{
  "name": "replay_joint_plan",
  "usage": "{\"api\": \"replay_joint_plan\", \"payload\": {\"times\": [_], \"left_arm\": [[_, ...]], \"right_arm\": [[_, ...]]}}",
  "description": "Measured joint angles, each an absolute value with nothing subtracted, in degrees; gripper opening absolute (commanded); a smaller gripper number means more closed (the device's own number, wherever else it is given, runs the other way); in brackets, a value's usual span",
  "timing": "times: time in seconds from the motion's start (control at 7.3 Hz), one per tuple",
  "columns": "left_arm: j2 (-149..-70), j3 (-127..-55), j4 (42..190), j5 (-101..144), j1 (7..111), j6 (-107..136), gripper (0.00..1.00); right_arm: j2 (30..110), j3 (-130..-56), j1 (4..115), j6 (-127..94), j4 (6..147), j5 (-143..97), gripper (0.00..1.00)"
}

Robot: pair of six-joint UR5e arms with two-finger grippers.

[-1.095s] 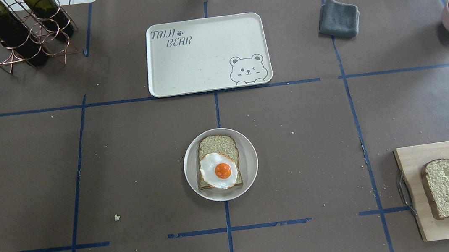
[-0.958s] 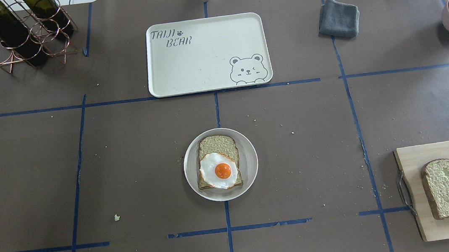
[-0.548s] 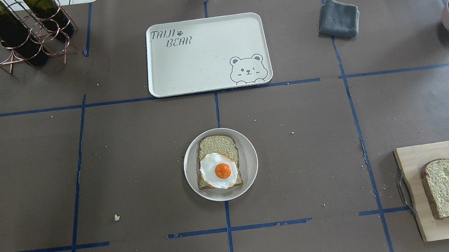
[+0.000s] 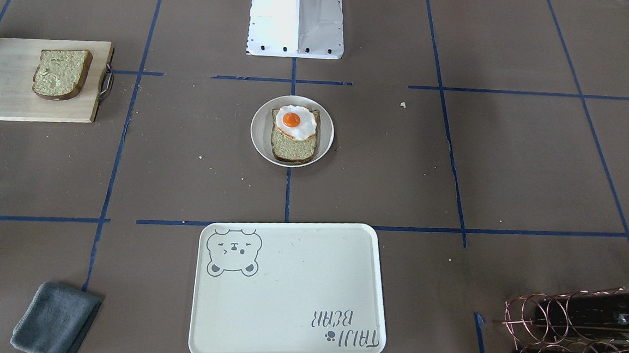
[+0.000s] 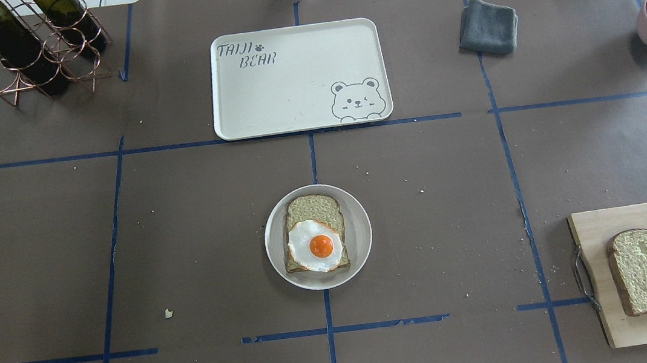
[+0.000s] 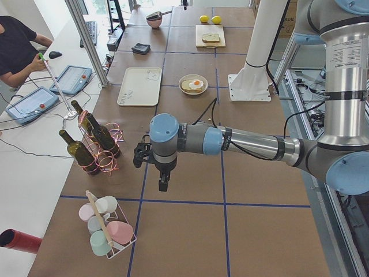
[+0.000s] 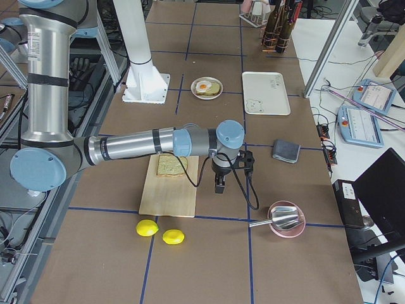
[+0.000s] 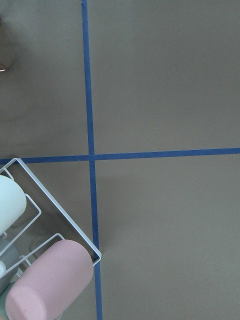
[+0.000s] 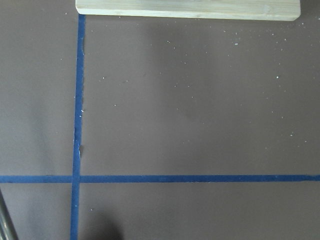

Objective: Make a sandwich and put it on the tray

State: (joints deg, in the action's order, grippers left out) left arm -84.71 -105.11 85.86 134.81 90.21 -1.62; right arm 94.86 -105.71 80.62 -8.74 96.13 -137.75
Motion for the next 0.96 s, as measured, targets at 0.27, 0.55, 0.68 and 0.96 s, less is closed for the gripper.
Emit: {"api": "replay_joint_plan", "payload": {"times": [0.27, 0.55, 0.68, 0.96], "left_arm": [[-84.2, -105.38, 85.73, 135.14, 90.18, -4.97, 1.0], [-83.21, -105.56, 86.39, 135.67, 90.17, -5.63, 1.0], [-83.05, -105.33, 87.56, 135.97, 90.15, -5.66, 1.0], [-82.45, -104.57, 89.96, 136.18, 90.1, -5.44, 1.0]], "right_arm": [[96.02, -109.53, 76.03, -11.88, 96.06, -137.95, 1.0], [102.11, -113.6, 72.38, -17.47, 87.42, -137.97, 1.0], [106.29, -113.99, 70.01, -24.12, 77.46, -137.84, 1.0], [112.35, -112.87, 63.56, -38.58, 58.45, -136.18, 1.0]]}}
